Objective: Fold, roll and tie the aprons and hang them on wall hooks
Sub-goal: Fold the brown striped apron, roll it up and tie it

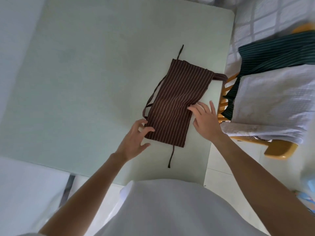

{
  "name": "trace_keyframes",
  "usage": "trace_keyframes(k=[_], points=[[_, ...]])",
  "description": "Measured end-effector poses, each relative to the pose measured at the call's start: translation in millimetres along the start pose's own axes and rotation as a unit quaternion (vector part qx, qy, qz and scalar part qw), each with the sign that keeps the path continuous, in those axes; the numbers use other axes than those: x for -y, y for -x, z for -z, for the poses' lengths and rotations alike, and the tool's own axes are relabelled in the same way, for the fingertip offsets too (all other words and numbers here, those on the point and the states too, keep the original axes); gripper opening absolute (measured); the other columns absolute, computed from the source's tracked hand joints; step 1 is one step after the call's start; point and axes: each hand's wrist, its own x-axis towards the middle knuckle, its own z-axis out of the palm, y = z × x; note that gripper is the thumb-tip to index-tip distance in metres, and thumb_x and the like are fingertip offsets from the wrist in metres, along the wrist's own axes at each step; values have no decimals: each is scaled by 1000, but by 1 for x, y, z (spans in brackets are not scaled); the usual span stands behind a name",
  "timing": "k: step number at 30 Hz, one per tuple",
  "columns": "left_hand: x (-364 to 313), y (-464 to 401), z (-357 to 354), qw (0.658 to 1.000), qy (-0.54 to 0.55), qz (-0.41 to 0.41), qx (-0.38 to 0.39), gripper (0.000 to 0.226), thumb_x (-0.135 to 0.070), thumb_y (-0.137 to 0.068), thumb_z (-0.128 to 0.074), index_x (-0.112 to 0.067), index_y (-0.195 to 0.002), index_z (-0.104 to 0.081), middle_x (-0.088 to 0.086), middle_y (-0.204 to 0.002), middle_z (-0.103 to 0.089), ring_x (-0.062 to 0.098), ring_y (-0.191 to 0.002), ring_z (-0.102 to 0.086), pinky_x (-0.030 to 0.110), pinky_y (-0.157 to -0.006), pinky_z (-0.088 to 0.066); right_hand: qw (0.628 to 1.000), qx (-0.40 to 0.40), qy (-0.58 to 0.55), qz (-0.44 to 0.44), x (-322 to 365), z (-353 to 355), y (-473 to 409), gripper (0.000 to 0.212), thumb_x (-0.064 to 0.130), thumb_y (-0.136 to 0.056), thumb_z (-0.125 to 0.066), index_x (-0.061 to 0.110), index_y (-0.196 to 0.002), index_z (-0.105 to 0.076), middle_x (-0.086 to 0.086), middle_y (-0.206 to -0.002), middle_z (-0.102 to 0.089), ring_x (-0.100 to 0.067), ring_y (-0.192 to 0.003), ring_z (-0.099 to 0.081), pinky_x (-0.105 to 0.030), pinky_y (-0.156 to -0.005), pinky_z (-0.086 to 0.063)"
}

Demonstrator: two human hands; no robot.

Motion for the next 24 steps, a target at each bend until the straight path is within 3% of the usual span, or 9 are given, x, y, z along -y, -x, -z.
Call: trace_keyframes(k=[2,5,10,14,16,19,21,24], points=[[1,1,-6,995,-91,-38,-18,53,-12,-68,-76,-23,-115,-54,5,-132,-42,20,-115,-43,34,-94,-42,1000,0,20,5,1,1,4,50,9,-76,-69,12,-124,-58,-11,-113,-64,-34,-114,-53,-55,-109,-22],[6,-5,-11,988,-121,-77,-64,37,-7,-70,-73,-20,-103,-64,0,-119,-58,18,-114,-46,33,-95,-39,998,10,57,16,6,1,12,50,11,-71,-74,10,-119,-63,-14,-111,-62,-34,-112,-53,-54,-107,-28],[9,-16,-1,985,-69,-120,-104,11,-17,-88,-55,-17,-95,-64,-3,-91,-66,15,-83,-63,28,-87,-40,998,55,12,8,13,-8,27,56,22,-77,-71,5,-127,-54,-14,-140,-47,-29,-135,-38,-51,-113,-18],[-15,-33,31,982,38,-117,-142,13,-17,-94,-46,-14,-102,-56,1,-91,-62,2,-80,-50,22,-82,-41,997,24,-65,-18,14,-16,40,63,42,-78,-71,7,-126,-52,-11,-134,-53,-26,-130,-44,-48,-115,-15],[-29,-53,52,973,81,-115,-181,12,-17,-95,-46,-14,-102,-55,1,-92,-61,3,-80,-49,19,-75,-42,989,-22,-128,-68,20,-16,41,46,40,-84,-66,8,-117,-58,-8,-117,-64,-21,-114,-57,-47,-115,-21],[-46,-99,77,966,121,-118,-194,15,-19,-96,-49,-14,-103,-62,-2,-94,-62,9,-80,-56,18,-69,-45,915,-104,-324,-215,29,-7,35,24,29,-92,-58,8,-103,-58,-5,-97,-69,-21,-93,-63,-44,-88,-50],[-53,-135,85,970,144,-103,-167,17,-19,-95,-52,-14,-105,-65,-5,-98,-63,6,-87,-58,17,-76,-46,884,-122,-361,-270,32,-4,30,18,27,-94,-55,10,-99,-54,-3,-95,-69,-20,-92,-64,-30,-69,-51],[-58,-188,85,976,167,-82,-109,18,-21,-95,-52,-19,-106,-66,-10,-103,-64,3,-96,-58,17,-85,-44,847,-112,-392,-343,33,-1,23,14,25,-94,-55,12,-90,-51,0,-93,-68,-11,-89,-62,-19,-63,-44]])
